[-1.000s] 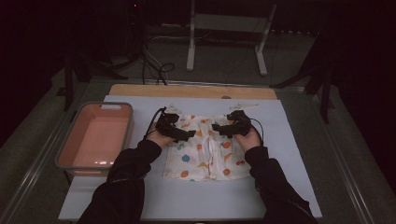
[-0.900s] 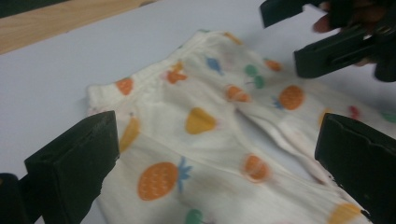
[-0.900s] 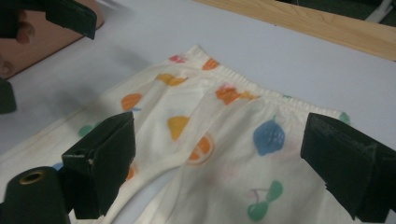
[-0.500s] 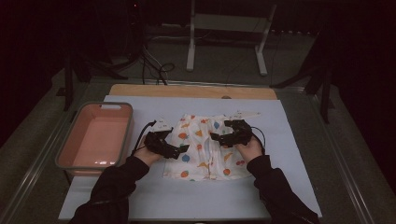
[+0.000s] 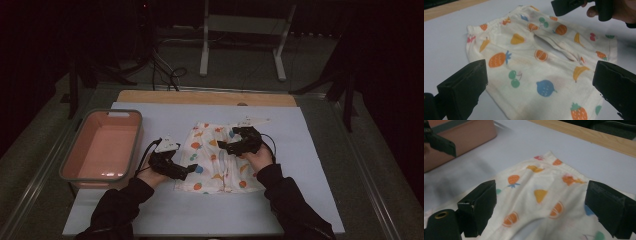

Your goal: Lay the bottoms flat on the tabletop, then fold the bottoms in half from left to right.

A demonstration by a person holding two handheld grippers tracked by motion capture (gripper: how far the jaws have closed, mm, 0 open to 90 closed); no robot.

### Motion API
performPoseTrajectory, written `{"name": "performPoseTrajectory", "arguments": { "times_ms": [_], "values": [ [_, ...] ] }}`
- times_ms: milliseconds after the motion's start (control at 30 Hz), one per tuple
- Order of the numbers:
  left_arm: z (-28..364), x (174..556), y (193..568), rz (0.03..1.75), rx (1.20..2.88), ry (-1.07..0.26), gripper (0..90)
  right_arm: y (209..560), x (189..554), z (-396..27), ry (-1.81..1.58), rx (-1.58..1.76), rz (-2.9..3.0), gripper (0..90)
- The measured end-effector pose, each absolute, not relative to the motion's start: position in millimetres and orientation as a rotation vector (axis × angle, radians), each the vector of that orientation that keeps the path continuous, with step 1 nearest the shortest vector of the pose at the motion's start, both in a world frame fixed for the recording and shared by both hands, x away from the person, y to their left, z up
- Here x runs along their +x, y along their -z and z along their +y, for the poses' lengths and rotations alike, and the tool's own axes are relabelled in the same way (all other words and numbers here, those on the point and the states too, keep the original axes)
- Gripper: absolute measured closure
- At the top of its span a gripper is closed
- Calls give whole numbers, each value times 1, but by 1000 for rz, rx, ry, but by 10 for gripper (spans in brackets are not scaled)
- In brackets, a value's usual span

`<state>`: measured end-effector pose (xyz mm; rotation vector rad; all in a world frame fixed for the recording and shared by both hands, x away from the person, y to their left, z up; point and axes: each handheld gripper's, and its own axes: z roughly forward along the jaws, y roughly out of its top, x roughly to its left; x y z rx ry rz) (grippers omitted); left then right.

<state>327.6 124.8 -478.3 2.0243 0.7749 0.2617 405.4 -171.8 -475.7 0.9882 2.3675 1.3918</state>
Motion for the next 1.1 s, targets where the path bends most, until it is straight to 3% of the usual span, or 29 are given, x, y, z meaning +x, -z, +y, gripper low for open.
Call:
{"name": "performPoseTrajectory", "arguments": {
  "times_ms": [767, 1100],
  "values": [
    [135, 310, 492, 797, 2021, -282, 9, 471, 418, -142, -1413, 941, 2392, 110],
    [137, 295, 499, 772, 2100, -262, 28, 464, 428, -127, -1412, 946, 2384, 110]
  ]
}}
